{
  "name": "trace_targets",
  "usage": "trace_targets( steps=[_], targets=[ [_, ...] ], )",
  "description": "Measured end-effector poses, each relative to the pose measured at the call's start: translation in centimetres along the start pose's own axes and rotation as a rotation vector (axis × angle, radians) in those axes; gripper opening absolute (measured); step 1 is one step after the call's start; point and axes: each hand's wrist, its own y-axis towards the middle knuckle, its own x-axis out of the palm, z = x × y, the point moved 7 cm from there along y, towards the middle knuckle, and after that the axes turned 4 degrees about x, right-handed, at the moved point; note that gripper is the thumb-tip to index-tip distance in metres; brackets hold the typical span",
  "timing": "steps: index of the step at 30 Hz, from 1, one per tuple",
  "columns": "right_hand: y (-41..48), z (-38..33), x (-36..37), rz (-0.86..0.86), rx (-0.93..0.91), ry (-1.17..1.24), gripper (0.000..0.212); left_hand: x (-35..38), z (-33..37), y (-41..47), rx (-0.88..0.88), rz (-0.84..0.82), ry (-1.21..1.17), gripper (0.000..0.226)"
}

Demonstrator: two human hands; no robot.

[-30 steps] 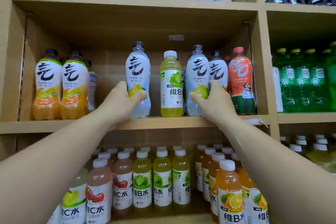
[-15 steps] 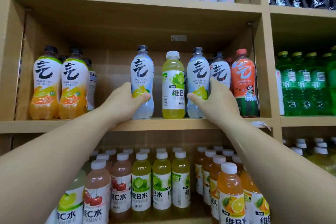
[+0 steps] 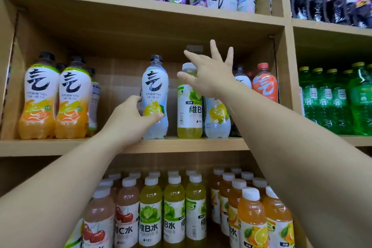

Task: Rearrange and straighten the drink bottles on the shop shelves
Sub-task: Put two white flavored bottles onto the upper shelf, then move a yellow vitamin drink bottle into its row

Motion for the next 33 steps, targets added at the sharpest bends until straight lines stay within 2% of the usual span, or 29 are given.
trace_targets(
  steps=[4,7,10,14,17,19,23,26,30,33],
  targets=[
    [0.4,-0.4,0.4,-0.068,0.021,0.029,0.075,0.1,0.3,-0.2,0.011,-0.017,0.024,0.064],
    [-0.5,-0.3,-0.5,0.012,0.015,0.142,0.071,-0.2,0.7,-0.4,0.026,-0.001,0.047,0.068],
    [-2.3,-0.3,-2.1,0.131,-0.069,0.28,0.067,-1.0,1.4,-1.0,0.054,0.1,0.051,0.076],
    [-5.9,-0.3,-4.1,0.258,-0.19,0.55,0.068,-2.8,3.7,-3.0,0.242,0.319,0.097,0.072],
    [-7.8,-0.6,-4.8,0.259,-0.202,0.587,0.07,-2.9,5.9,-5.0,0.377,0.371,0.093,0.069],
    [-8.9,-0.8,-5.6,0.296,-0.222,0.583,0.07,-2.1,7.4,-5.6,0.396,0.308,0.046,0.07],
    [-11.5,-1.3,-8.4,0.461,-0.288,0.634,0.068,-0.2,10.1,-6.9,0.363,0.058,-0.075,0.082],
    [-13.3,-1.3,-10.1,0.531,-0.291,0.76,0.063,0.6,11.8,-9.1,0.404,-0.054,-0.155,0.07],
    [-15.2,-1.6,-9.1,0.395,-0.195,0.858,0.061,2.0,10.6,-12.7,0.324,-0.171,-0.345,0.061],
    [-17.5,-2.4,-5.4,0.211,-0.129,0.861,0.06,3.5,7.6,-16.4,0.211,-0.241,-0.417,0.061]
  ],
)
